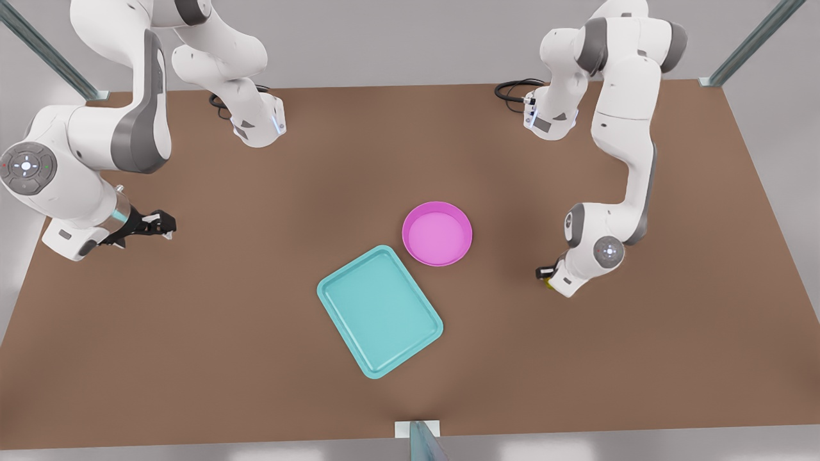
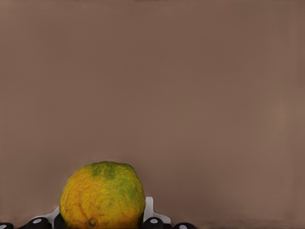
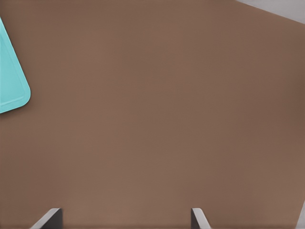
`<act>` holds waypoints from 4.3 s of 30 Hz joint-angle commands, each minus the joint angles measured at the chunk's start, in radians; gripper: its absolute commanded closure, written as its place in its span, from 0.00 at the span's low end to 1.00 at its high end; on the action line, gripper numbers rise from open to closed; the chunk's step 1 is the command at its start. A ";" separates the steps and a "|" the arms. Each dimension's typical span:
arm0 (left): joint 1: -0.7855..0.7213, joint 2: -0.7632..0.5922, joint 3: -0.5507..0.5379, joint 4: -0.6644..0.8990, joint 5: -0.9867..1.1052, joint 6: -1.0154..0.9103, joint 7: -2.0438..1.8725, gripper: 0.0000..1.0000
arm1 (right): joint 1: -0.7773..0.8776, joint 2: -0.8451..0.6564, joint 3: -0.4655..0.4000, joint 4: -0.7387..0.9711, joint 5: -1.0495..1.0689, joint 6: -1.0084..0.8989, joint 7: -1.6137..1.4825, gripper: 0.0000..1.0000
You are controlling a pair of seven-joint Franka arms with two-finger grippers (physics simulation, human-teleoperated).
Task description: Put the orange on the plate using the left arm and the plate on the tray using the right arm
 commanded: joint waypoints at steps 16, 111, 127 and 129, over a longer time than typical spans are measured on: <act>-0.559 0.119 0.078 0.373 -0.005 -0.549 -0.493 0.00 | 0.062 0.086 -0.001 -0.001 0.093 0.010 -0.001 0.00; 0.098 -0.342 -0.071 0.665 0.139 -1.145 0.031 0.00 | 0.556 0.514 0.047 -0.030 0.722 0.588 0.607 0.79; 0.098 -0.341 -0.071 0.665 0.139 -1.145 0.033 0.00 | 0.307 0.537 0.044 -0.006 0.717 0.585 0.453 0.79; 0.098 -0.339 -0.071 0.678 0.141 -1.146 0.028 0.00 | 0.310 0.538 0.044 -0.007 0.719 0.585 0.462 0.00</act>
